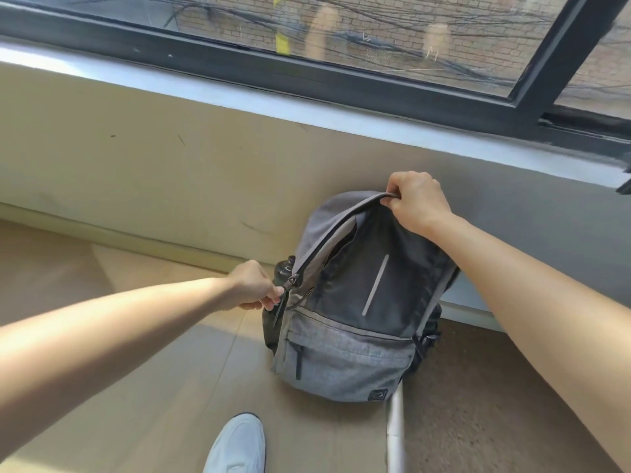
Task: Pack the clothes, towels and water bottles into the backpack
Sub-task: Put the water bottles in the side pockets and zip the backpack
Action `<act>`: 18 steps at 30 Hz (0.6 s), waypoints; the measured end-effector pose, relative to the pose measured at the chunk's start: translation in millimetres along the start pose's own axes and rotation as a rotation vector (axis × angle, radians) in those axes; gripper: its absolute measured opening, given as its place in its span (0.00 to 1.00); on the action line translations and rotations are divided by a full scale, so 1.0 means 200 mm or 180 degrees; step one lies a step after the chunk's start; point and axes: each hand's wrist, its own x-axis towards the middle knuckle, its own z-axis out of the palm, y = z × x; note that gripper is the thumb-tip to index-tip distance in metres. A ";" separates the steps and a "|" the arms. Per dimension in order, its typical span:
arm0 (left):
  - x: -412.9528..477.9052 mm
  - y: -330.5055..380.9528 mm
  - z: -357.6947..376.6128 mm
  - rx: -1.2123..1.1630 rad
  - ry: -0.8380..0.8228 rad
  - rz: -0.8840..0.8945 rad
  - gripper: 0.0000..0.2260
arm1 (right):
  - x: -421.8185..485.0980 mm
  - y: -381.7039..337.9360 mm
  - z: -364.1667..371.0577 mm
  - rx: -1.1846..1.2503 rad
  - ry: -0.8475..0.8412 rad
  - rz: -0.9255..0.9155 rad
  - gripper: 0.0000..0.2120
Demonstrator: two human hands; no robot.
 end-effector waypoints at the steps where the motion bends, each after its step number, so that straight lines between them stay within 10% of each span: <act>1: 0.01 0.00 0.01 0.0054 0.0125 0.0074 0.11 | 0.00 0.00 0.00 0.0001 0.0012 -0.0006 0.05; 13: 0.00 0.00 -0.03 0.0046 -0.0218 0.0571 0.11 | -0.06 -0.25 0.10 -0.0679 -0.0510 -0.1540 0.21; 18: -0.02 0.02 0.04 0.0005 -0.0547 0.0811 0.16 | -0.11 -0.35 0.27 -0.1450 -0.0168 -0.1684 0.09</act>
